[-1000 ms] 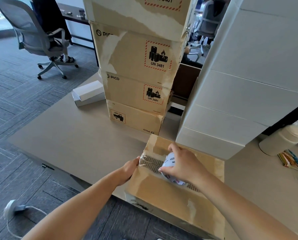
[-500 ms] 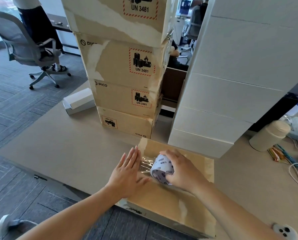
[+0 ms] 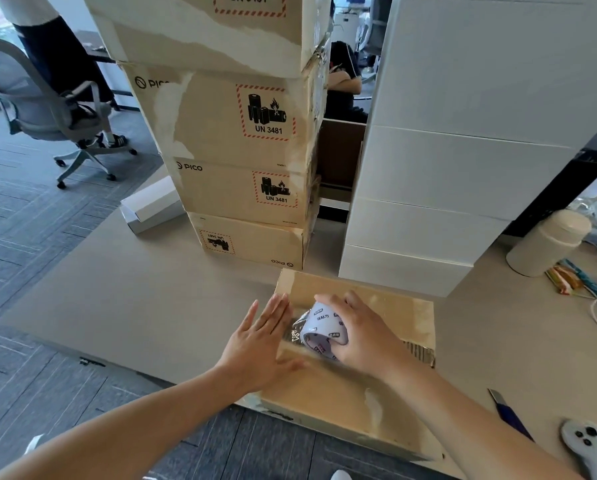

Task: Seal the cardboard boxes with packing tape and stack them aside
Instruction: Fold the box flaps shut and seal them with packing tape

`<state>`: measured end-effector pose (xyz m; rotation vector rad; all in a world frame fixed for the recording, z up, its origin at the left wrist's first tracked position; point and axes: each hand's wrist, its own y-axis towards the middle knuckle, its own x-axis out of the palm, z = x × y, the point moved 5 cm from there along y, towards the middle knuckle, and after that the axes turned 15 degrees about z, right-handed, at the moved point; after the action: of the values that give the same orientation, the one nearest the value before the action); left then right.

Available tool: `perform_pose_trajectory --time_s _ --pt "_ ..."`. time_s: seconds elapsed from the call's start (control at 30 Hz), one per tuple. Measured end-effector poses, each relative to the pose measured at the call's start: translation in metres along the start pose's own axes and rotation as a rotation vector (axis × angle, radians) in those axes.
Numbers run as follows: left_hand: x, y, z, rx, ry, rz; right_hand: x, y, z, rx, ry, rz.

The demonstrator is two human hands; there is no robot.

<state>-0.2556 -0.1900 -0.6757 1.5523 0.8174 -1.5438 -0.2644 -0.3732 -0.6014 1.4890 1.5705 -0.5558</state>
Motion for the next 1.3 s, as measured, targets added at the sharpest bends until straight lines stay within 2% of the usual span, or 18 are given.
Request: perform_pose_trajectory --time_s 0.17,0.4,0.57,0.63,0.73,0.97,1.17,1.3 --pt "-0.006 0.001 0.014 0.114 0.046 0.012 0.005 0.005 -0.003 -0.035 -0.004 0.006" --pt "0.002 -0.001 0.019 0.085 -0.075 0.086 0.009 0.001 0.0 -0.062 0.043 0.038" --pt "0.001 0.0 0.019 0.115 -0.126 0.105 0.013 -0.026 0.011 0.226 0.278 0.26" --pt "0.001 -0.001 0.018 0.094 -0.111 0.114 0.015 -0.029 0.013 0.229 0.277 0.3" --pt "0.005 -0.002 0.016 0.086 -0.08 0.125 0.006 -0.024 0.02 0.161 0.197 0.243" --pt "0.006 -0.004 0.018 0.097 -0.029 0.103 -0.039 -0.025 0.044 0.158 0.007 0.06" --pt "0.004 -0.003 0.017 0.084 -0.051 0.091 -0.052 -0.023 0.037 0.091 -0.194 -0.021" --pt "0.006 -0.001 0.015 0.076 -0.037 0.11 -0.049 -0.017 0.033 0.079 -0.234 -0.04"
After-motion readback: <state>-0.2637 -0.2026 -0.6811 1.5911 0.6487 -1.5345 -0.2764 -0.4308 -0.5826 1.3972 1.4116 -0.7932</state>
